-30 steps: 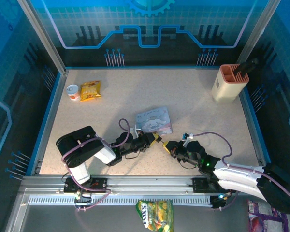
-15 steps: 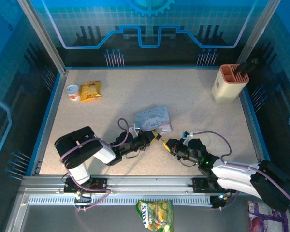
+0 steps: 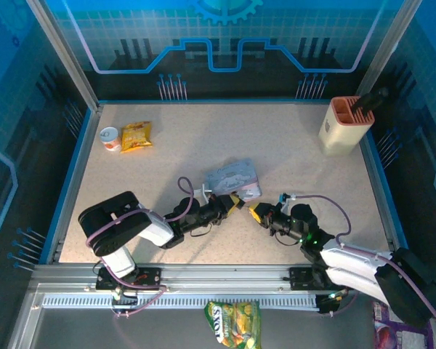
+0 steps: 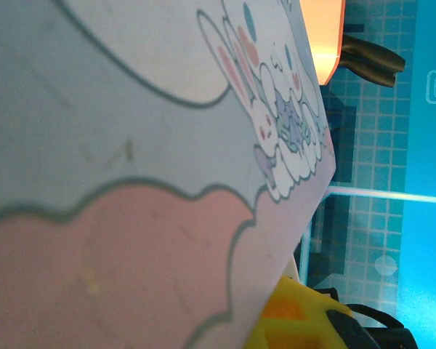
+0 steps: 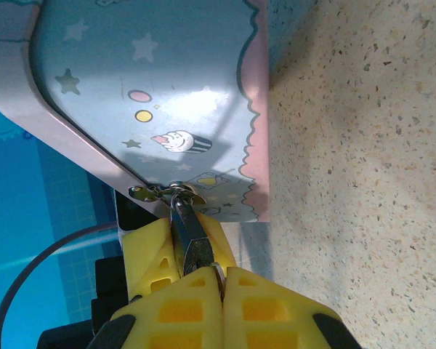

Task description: Unlock the padlock with the key

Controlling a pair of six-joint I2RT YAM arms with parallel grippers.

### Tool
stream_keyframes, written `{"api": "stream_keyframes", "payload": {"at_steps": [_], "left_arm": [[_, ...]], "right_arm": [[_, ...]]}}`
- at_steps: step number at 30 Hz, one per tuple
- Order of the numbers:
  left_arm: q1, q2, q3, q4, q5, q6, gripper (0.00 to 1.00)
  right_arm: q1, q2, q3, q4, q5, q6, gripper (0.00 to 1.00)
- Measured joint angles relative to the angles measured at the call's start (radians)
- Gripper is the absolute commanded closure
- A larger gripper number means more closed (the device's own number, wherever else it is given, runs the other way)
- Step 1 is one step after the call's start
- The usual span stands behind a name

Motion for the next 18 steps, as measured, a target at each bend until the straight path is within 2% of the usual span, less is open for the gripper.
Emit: {"api": "stream_keyframes", "payload": {"at_steps": [18], "left_arm": [[0.000,-0.001,0.002,-0.008,-0.031,0.001,1.00]], "right_arm": [[0.036,0.103,0.009,0.092,0.042,0.008,1.00]]}}
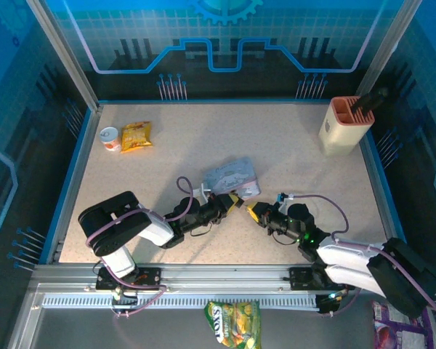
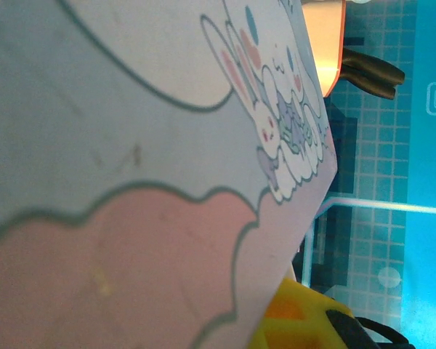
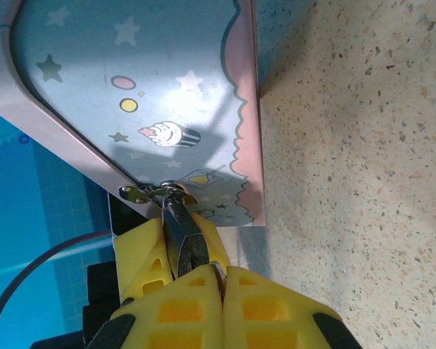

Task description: Unlock the padlock with the key

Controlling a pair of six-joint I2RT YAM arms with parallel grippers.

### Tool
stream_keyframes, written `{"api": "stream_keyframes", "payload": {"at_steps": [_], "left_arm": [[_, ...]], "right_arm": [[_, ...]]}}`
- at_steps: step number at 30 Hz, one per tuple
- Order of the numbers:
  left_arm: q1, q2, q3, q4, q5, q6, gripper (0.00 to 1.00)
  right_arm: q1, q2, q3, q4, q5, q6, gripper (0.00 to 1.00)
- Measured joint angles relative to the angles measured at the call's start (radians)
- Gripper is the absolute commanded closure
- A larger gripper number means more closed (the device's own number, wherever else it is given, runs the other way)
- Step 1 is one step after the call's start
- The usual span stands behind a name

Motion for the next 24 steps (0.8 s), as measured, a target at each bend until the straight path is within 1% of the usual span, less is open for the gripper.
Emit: {"api": "stream_keyframes", "payload": {"at_steps": [8,12,20,21,23,24], "left_arm": [[0.000,0.000,0.000,-0.012,-0.012,0.000,1.00],[-0.003,0.000,0.002,-0.011,0.005,0.000,1.00],[-0.003,0.000,0.004,-0.013,0.005,0.000,1.00],[-0.003,0.000,0.004,-0.013,0.004,0.000,1.00],[-0.003,0.000,0.004,-0.014,0.005,0.000,1.00],[-0.005,0.000,0.004,-0.015,0.014,0.000,1.00]], "right_arm": [[0.027,0.039,0.008,0.029,0.022,0.008,1.00],[0.055,0.053,0.024,0.040,0.022,0.011,1.00],[0.055,0.058,0.024,0.043,0.023,0.010,1.00],[0.055,0.058,0.024,0.043,0.023,0.006,0.96],[0.055,0.046,0.024,0.028,0.025,-0.013,0.74],[0.055,0.031,0.029,0.002,0.021,-0.032,0.66]]}}
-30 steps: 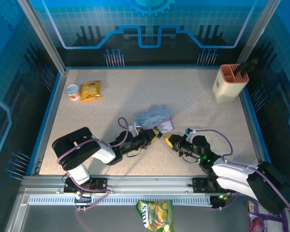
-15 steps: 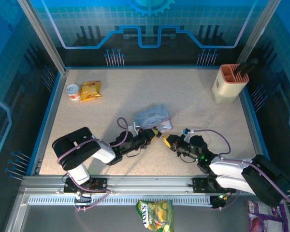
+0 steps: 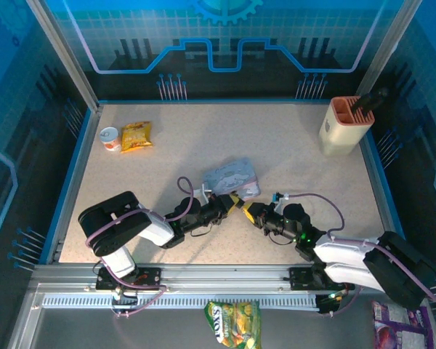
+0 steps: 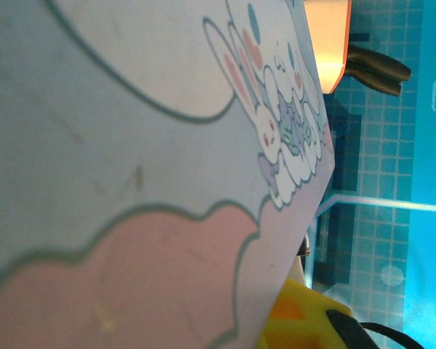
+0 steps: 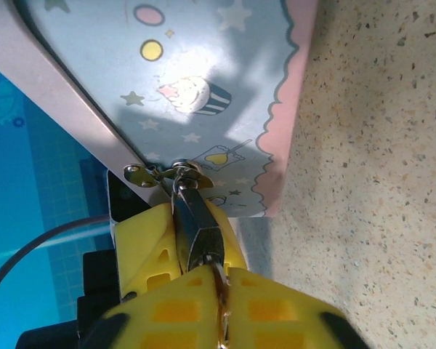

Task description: Unlock the padlock with the key

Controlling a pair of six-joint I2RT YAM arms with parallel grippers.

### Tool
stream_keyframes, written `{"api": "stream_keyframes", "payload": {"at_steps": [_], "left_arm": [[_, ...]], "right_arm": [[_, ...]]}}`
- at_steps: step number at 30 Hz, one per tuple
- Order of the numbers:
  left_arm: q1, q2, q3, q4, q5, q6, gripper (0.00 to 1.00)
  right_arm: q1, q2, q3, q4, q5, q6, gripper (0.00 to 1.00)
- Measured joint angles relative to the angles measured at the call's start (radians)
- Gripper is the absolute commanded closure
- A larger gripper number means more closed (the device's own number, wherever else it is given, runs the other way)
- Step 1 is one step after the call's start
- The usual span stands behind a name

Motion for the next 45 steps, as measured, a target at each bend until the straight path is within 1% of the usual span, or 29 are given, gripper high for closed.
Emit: {"api": "stream_keyframes", "payload": {"at_steps": [2,5,8,13,15,16,17,20,23,26,29,31,35,38,41,45], "left_arm": [[-0.006,-0.010,0.000,-0.005,0.003,0.000,1.00],[-0.014,-0.062,0.003,-0.056,0.006,0.005,1.00],[-0.026,-0.127,0.023,-0.164,0.012,0.030,1.00],[-0.034,-0.186,0.060,-0.343,0.025,0.070,1.00],[-0.034,-0.201,0.069,-0.402,0.024,0.086,1.00],[-0.034,-0.207,0.069,-0.422,0.024,0.092,1.00],[-0.034,-0.214,0.069,-0.447,0.024,0.100,1.00],[-0.034,-0.240,0.069,-0.526,0.021,0.120,1.00],[-0.032,-0.277,0.069,-0.618,0.002,0.150,1.00],[-0.024,-0.315,0.075,-0.713,-0.018,0.177,1.00],[-0.013,-0.362,0.080,-0.806,-0.041,0.196,1.00],[-0.008,-0.394,0.080,-0.858,-0.055,0.206,1.00],[0.001,-0.453,0.074,-0.929,-0.083,0.214,1.00],[0.002,-0.491,0.054,-0.951,-0.095,0.214,1.00],[0.002,-0.519,0.035,-0.976,-0.099,0.214,1.00],[0.002,-0.560,0.017,-1.005,-0.103,0.214,1.00]], "right_arm": [[0.000,-0.050,0.010,-0.084,-0.008,-0.051,0.57],[-0.012,-0.153,0.021,-0.217,-0.028,-0.125,0.53],[-0.048,-0.283,0.027,-0.335,-0.047,-0.193,0.52],[-0.109,-0.449,0.062,-0.550,-0.079,-0.327,0.53],[-0.112,-0.491,0.098,-0.661,-0.087,-0.407,0.56],[-0.112,-0.506,0.119,-0.711,-0.090,-0.446,0.59],[-0.112,-0.520,0.146,-0.766,-0.092,-0.495,0.60],[-0.109,-0.538,0.243,-0.919,-0.095,-0.658,0.61],[-0.086,-0.521,0.325,-1.027,-0.066,-0.800,0.62],[-0.006,-0.478,0.378,-1.102,0.000,-0.919,0.63],[0.129,-0.435,0.405,-1.141,0.091,-1.008,0.64],[0.228,-0.411,0.407,-1.141,0.162,-1.055,0.67],[0.426,-0.331,0.407,-1.087,0.330,-1.175,0.69],[0.566,-0.240,0.397,-0.980,0.462,-1.302,0.66],[0.646,-0.147,0.361,-0.847,0.566,-1.410,0.67],[0.656,-0.050,0.318,-0.708,0.655,-1.474,0.67]]}}
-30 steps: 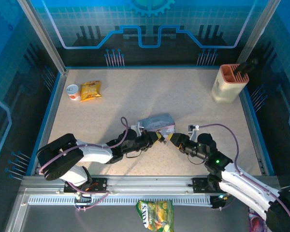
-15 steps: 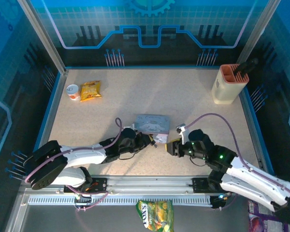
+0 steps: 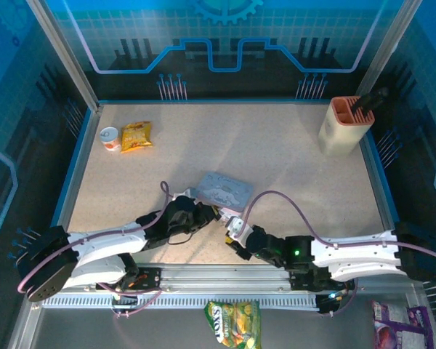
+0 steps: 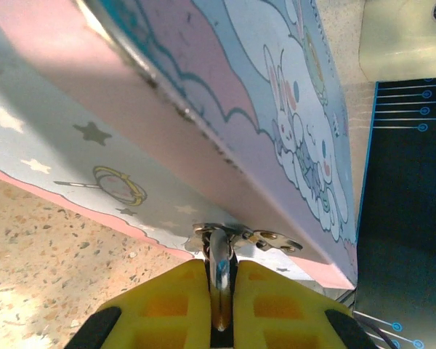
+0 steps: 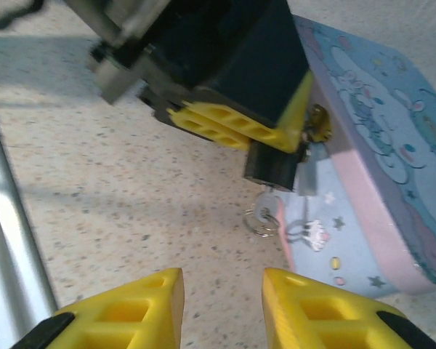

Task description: Unlock the padlock with the key

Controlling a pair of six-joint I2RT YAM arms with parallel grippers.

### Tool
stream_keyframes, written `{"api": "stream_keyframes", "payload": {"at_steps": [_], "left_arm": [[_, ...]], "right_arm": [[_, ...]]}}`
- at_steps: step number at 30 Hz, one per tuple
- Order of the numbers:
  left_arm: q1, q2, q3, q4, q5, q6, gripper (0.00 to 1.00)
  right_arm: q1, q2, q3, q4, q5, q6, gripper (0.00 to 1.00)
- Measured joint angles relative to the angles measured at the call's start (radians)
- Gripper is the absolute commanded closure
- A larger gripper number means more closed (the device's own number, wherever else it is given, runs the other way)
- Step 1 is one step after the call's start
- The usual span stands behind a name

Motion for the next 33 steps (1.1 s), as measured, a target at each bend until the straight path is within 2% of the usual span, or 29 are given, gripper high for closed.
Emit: {"api": "stream_keyframes", "payload": {"at_steps": [12,21,33], "left_arm": [[-0.025,-0.066,-0.050,0.000,-0.023,0.000,1.00],[-0.029,-0.140,-0.068,-0.003,-0.026,0.004,1.00],[-0.030,-0.151,-0.074,-0.021,-0.027,0.004,1.00]], "right_arm": [[0.000,0.270,-0.003,0.281,0.068,-0.064,0.67],[-0.002,0.333,-0.003,0.401,0.116,-0.096,0.68],[-0.002,0.431,-0.002,0.496,0.186,-0.106,0.70]]}}
